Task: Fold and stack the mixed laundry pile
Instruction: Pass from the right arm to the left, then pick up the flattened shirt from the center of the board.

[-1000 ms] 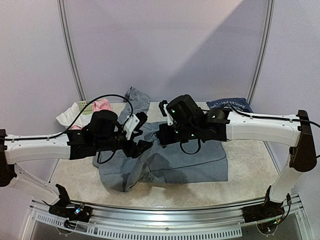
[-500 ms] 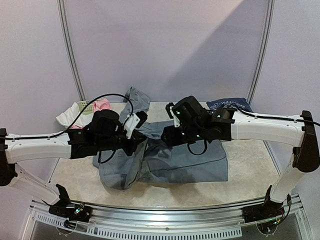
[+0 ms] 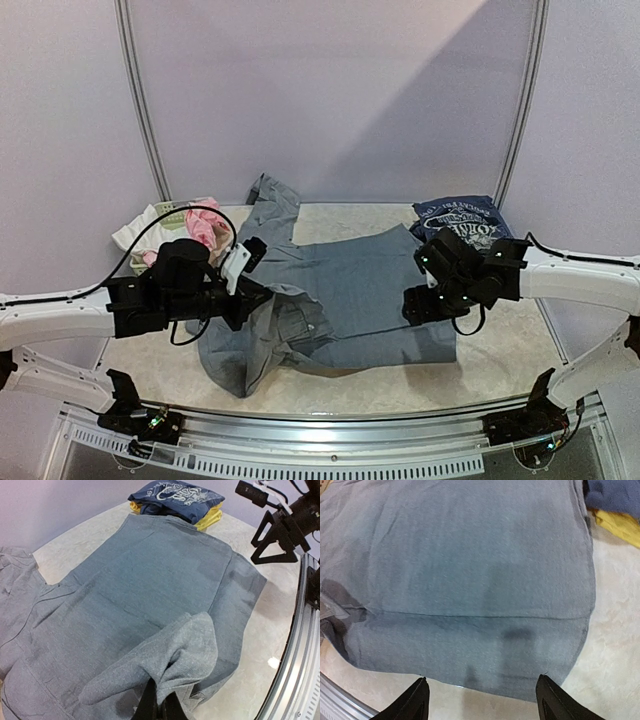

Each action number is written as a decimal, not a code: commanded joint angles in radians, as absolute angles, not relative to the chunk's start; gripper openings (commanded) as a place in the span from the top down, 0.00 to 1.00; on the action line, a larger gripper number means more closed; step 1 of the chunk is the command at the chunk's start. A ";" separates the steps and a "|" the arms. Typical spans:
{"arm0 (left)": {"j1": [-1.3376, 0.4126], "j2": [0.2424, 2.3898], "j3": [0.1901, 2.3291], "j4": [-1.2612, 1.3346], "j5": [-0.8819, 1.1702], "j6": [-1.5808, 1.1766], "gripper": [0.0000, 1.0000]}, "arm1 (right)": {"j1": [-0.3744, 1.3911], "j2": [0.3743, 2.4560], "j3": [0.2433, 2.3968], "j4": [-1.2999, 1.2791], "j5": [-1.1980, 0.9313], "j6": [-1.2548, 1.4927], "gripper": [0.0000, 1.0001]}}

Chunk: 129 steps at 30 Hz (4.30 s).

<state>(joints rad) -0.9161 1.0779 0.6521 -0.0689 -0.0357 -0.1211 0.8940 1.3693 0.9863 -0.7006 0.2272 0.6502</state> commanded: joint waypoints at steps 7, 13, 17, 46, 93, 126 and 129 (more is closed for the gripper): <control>-0.934 1.052 0.571 0.043 0.014 -0.181 1.00 | 0.798 1.281 0.800 -0.854 0.121 0.767 0.36; -0.936 1.060 0.563 0.076 0.032 -0.177 1.00 | 0.729 1.242 0.746 -0.876 0.082 0.753 0.30; -0.936 1.059 0.559 0.084 0.034 -0.171 1.00 | 0.695 1.234 0.726 -0.879 0.049 0.757 0.30; -0.936 0.999 0.524 0.080 0.007 -0.142 1.00 | 0.678 1.367 0.676 -0.778 -0.101 0.802 0.37; -0.936 1.005 0.524 0.074 0.003 -0.136 1.00 | 0.678 1.478 0.689 -0.612 0.147 0.841 0.73; -1.032 0.860 0.520 -0.079 -0.018 -0.222 1.00 | 0.692 1.173 0.642 -0.770 0.027 0.831 1.00; -1.056 0.837 0.533 -0.119 -0.035 -0.230 1.00 | 0.698 1.134 0.637 -0.801 0.012 0.836 1.00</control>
